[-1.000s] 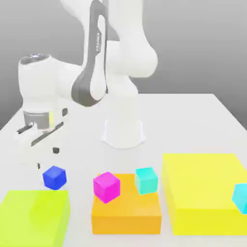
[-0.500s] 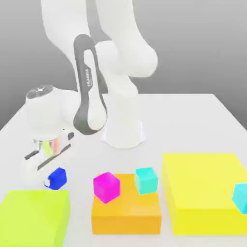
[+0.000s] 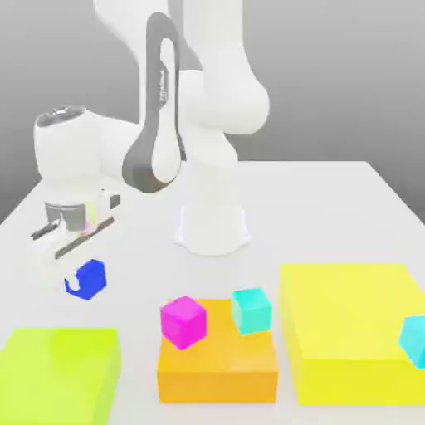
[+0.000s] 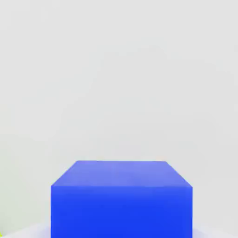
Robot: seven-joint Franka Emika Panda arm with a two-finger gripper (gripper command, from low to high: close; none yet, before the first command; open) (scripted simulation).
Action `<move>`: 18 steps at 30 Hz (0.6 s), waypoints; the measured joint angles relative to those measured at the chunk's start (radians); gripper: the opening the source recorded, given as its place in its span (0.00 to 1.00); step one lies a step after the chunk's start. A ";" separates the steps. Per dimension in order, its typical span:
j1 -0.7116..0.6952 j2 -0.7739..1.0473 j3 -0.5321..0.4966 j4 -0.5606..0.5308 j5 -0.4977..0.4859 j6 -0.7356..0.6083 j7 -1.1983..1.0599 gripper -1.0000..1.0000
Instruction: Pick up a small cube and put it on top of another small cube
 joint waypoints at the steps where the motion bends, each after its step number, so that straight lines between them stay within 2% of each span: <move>1: 0.034 0.008 0.038 0.022 -0.002 -0.016 -0.010 0.00; 4: 0.208 0.063 0.138 0.148 -0.013 -0.098 -0.064 0.00; 8: 0.296 0.126 0.231 0.304 -0.017 -0.204 -0.144 0.00; 18: 0.533 0.103 0.507 0.508 -0.050 -0.443 -0.437 0.00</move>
